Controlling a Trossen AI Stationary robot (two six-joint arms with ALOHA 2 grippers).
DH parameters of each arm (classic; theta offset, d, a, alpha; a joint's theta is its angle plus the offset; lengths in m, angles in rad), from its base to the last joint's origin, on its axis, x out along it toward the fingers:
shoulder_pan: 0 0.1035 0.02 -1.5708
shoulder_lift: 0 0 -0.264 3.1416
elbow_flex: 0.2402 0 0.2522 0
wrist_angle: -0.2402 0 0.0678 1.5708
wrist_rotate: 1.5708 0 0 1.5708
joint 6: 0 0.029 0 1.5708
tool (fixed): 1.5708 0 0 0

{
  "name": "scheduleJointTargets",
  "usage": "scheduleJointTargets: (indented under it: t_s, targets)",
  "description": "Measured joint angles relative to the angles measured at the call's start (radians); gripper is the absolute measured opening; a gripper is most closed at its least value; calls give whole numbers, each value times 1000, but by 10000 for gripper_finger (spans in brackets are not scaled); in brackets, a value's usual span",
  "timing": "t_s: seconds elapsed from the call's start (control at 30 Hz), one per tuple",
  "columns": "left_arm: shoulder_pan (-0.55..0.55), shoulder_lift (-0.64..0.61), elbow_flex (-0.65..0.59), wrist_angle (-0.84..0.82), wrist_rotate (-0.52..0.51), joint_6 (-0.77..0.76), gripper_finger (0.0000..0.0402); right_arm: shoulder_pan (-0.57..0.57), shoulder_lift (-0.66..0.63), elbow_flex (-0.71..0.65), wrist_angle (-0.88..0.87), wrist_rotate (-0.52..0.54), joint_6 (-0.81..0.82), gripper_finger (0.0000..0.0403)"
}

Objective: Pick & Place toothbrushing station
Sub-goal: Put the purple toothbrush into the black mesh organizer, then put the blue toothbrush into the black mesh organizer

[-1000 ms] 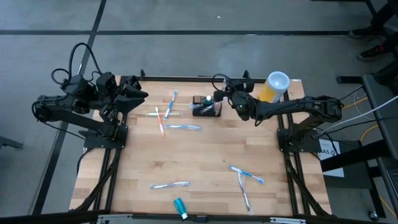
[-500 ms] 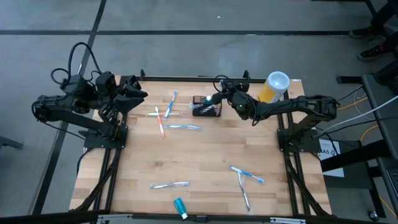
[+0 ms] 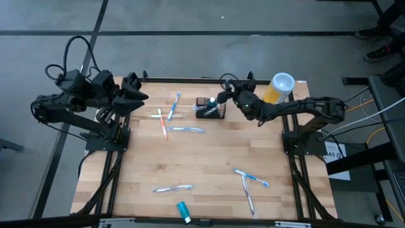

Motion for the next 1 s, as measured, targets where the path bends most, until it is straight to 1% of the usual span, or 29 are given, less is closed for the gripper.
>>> scheduleJointTargets:
  t_s: [0.1, 0.17, 0.23, 0.3, 0.33, 0.4, 0.47, 0.53, 0.6, 0.7, 0.77, 0.83, 0.93, 1.0]
  targets:
    - [0, -4, 2, 6, 3, 17, 104, 25, -79, 42, 26, 55, -79, 153]
    - [0, -13, 2, 2, 3, 28, 104, 40, -131, 60, 22, 59, -137, 155]
    - [0, -26, 2, 1, 3, 44, 104, 59, -192, 66, 15, 11, -182, 156]
    - [0, -43, 2, -15, -2, 62, 104, 89, -265, 71, -25, -58, -179, 155]
    - [0, -51, 2, -28, -8, 69, 104, 107, -305, 72, -94, -90, -147, 154]
    - [0, -68, 2, -58, -26, 84, 104, 143, -373, 71, -291, -152, -27, 151]
    - [0, -82, 2, -90, -39, 102, 104, 174, -431, 70, -490, -182, 106, 147]
    - [0, -89, 2, -100, -50, 113, 104, 206, -473, 70, -632, -199, 231, 144]
    - [0, -91, 2, -106, -51, 123, 104, 262, -489, 70, -710, -215, 320, 141]
    - [0, -91, 2, -107, -52, 133, 104, 360, -495, 70, -740, -223, 402, 139]
    - [0, -91, 2, -113, -53, 133, 104, 423, -496, 70, -805, -258, 470, 139]
    - [0, -91, 2, -138, -60, 132, 104, 477, -491, 70, -923, -359, 589, 139]
    - [0, -90, 2, -191, -82, 117, 104, 565, -458, 69, -1072, -571, 763, 138]
    - [0, -90, 2, -215, -90, 111, 104, 626, -425, 69, -1094, -667, 843, 138]
